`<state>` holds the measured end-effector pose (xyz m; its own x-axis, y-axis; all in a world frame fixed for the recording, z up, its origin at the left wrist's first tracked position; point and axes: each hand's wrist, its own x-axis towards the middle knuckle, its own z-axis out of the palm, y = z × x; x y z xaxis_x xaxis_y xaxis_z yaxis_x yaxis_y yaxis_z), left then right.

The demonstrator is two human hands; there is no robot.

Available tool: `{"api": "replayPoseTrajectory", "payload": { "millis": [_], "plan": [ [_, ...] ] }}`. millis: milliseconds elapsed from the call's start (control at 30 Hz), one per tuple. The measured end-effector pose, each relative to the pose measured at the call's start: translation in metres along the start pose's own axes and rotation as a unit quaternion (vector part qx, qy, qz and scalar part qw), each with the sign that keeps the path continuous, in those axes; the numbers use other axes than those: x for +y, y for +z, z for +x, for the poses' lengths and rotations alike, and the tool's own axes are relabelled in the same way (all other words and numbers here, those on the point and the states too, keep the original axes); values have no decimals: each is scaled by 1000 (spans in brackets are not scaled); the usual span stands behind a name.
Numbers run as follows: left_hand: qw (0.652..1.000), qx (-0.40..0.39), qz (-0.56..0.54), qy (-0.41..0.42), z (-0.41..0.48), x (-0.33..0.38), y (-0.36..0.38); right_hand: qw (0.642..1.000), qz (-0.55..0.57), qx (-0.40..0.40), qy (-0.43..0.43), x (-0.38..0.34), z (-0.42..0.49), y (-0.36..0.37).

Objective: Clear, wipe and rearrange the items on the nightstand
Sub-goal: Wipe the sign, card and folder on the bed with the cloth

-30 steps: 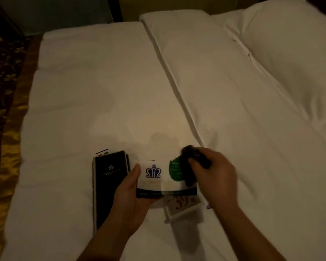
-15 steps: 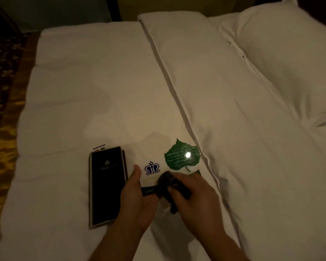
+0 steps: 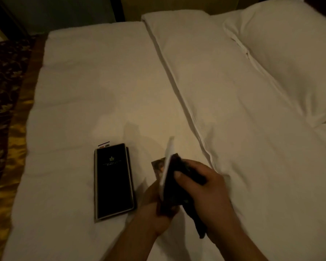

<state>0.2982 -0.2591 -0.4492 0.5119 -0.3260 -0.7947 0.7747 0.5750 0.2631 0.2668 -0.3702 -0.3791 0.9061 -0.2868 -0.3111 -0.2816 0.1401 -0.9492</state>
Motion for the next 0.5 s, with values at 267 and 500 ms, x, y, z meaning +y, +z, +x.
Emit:
{"api": "replayPoseTrajectory", "payload": {
  "millis": [267,500],
  "plan": [
    [991,-87,45,-90,-1,-3,-21,996,67,47,-29,-36,2,-12],
    [986,-102,55,-121,-2,-23,-26,984,-138,64,-96,-21,7,-4]
  ]
}}
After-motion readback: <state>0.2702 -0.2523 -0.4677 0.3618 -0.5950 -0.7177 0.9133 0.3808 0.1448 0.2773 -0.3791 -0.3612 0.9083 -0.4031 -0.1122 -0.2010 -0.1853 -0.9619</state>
